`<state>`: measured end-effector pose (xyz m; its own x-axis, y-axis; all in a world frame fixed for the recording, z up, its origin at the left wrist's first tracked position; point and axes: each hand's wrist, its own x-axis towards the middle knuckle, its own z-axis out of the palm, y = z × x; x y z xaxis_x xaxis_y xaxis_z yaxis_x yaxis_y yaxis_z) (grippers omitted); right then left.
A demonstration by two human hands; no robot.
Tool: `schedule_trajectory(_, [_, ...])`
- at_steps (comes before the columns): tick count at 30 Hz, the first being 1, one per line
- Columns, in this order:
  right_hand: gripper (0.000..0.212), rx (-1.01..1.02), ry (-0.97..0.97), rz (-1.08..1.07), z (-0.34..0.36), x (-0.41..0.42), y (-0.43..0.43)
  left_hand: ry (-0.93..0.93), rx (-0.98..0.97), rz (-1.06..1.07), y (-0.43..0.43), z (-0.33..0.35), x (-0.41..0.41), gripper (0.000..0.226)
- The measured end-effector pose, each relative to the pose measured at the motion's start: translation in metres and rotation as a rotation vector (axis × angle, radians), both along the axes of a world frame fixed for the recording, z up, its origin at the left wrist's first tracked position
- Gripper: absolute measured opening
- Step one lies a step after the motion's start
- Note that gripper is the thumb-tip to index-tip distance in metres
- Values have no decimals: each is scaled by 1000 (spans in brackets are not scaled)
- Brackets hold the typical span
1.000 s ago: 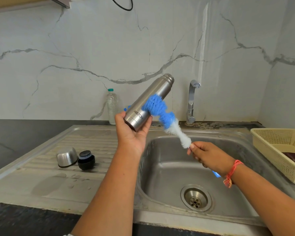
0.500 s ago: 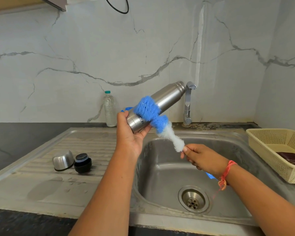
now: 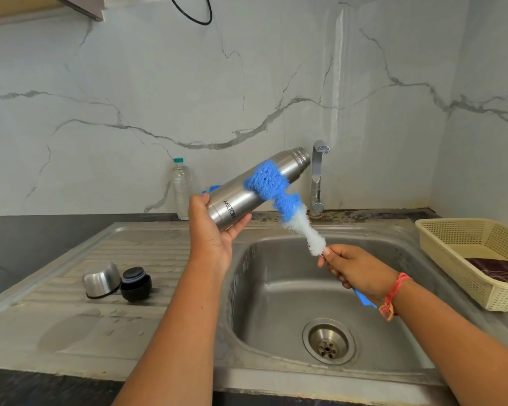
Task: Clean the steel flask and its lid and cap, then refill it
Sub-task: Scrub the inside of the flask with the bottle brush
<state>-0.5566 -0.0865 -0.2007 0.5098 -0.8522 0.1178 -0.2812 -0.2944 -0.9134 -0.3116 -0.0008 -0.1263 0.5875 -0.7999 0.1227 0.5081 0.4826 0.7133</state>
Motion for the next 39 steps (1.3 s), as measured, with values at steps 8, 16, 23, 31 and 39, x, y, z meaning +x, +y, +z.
schedule_trajectory(8, [35,38,4,-8,0,-5,-1,-72,71,172,-4,-4,5,33])
schedule_trajectory(16, [35,58,-42,-2,3,-2,2,-30,32,229,4,1,12,32])
schedule_trajectory(23, [35,52,-119,-79,8,-4,-4,-119,30,229,3,1,10,33])
schedule_trajectory(31, [36,118,-100,-76,7,-13,-1,-222,56,248,1,-3,14,47])
schedule_trajectory(39, [32,-111,-61,-244,12,-15,-6,-389,78,208,1,-1,4,35])
